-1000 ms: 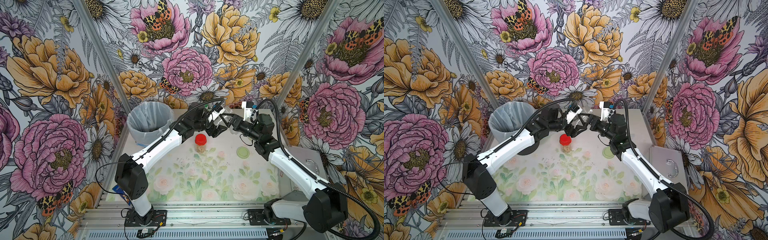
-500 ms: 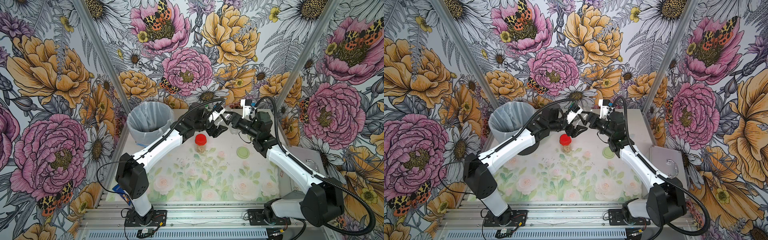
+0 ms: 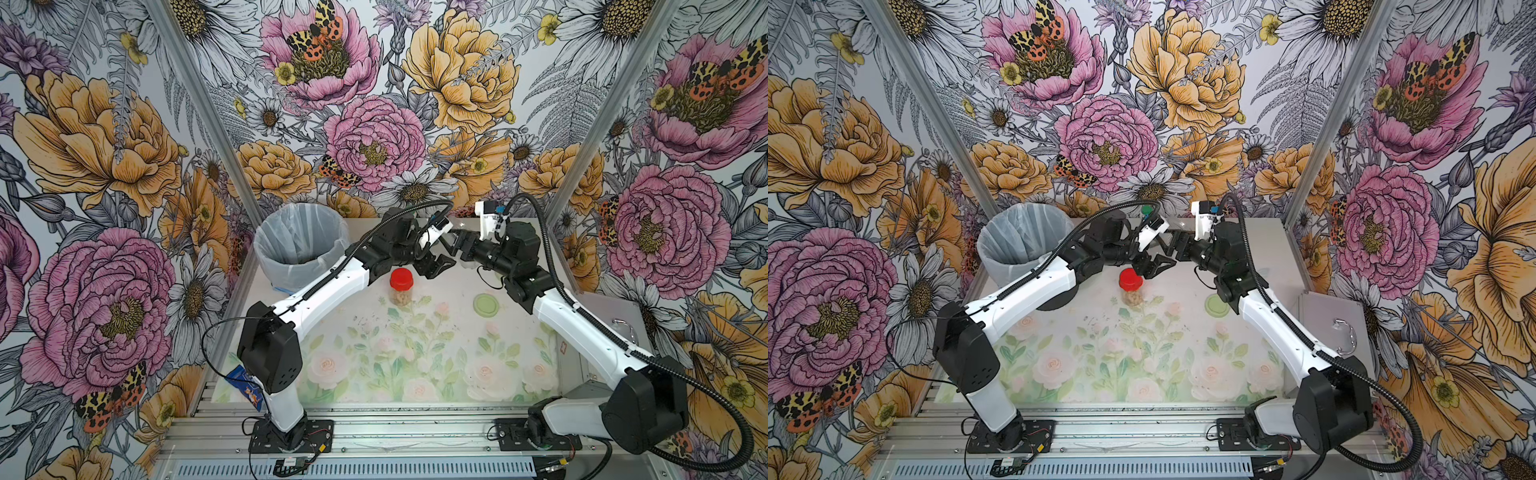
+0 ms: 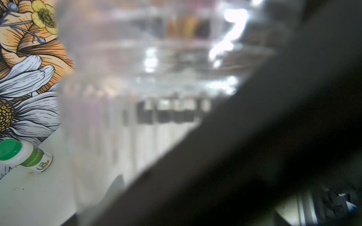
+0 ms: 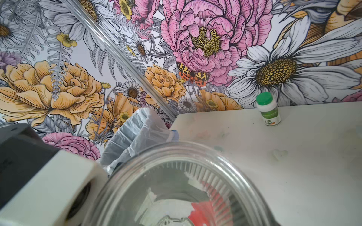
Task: Empty moldy peanuts from jars
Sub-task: Place the jar at the center of the board.
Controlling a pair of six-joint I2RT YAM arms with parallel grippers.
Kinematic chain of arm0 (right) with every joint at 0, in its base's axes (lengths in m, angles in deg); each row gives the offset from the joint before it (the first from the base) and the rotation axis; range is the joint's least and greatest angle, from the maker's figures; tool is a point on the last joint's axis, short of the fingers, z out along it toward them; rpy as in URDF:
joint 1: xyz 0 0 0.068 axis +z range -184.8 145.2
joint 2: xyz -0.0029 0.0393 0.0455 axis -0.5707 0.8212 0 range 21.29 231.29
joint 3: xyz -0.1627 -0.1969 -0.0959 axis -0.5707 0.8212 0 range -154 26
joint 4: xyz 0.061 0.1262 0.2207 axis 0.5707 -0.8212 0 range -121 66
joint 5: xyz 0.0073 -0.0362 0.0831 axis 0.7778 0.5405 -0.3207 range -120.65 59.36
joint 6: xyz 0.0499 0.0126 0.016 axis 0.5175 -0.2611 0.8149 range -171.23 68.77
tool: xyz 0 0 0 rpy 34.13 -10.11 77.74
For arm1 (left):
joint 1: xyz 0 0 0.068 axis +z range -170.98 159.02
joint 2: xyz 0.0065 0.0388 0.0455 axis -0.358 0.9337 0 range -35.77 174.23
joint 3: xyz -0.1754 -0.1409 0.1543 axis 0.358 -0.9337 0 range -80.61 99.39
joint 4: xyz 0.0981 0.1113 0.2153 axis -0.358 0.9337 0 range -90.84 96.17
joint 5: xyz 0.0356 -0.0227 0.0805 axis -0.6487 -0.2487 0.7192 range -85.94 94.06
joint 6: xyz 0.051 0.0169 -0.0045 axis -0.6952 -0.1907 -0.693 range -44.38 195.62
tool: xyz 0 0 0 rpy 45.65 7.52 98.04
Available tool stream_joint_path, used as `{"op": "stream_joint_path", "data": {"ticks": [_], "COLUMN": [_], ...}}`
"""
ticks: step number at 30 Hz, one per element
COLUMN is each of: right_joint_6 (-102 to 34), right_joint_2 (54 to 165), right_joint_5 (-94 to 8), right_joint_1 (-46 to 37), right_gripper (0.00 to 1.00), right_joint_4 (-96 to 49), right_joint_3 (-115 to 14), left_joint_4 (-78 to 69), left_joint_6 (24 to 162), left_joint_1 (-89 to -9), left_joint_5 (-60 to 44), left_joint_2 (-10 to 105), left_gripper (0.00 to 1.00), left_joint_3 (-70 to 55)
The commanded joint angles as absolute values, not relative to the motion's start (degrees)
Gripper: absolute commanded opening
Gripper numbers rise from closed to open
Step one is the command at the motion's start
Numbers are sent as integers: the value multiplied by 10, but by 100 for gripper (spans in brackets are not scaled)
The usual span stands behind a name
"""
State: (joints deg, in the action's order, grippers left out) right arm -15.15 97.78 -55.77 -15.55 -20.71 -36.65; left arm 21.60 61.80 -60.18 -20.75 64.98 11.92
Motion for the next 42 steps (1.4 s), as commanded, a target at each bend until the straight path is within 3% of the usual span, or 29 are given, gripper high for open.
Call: {"op": "stream_joint_path", "data": {"ticks": [1, 3, 4, 5, 11, 18, 33, 42], "right_joint_6": [-265, -277, -280, -285, -306, -391, -506, -507], "right_joint_2": [975, 983, 987, 992, 1022, 1123, 1293, 1340], "right_joint_5": [-456, -446, -439, -434, -406, -405, -337, -305], "right_joint_1": [-165, -165, -165, -165, -167, -166, -142, -139], "right_gripper": [42, 41, 40, 40, 38, 37, 37, 40], "right_joint_4": [-278, -285, -285, -286, -289, -289, -120, -58], "right_joint_3": [-394, -403, -407, -412, -432, -465, -484, -472], "left_joint_4": [255, 259, 260, 261, 273, 281, 49, 54], "left_joint_6": [573, 573, 573, 573, 577, 591, 723, 734], "left_joint_1": [-600, -599, -599, -600, -598, -596, -600, -598], "left_joint_5": [-205, -211, -216, -220, -217, -78, 42, 80], "left_joint_2": [646, 645, 644, 643, 625, 554, 438, 418], "left_gripper": [64, 67, 73, 98, 99, 99, 99, 99], "left_joint_3": [145, 138, 135, 130, 104, 37, -183, -200]}}
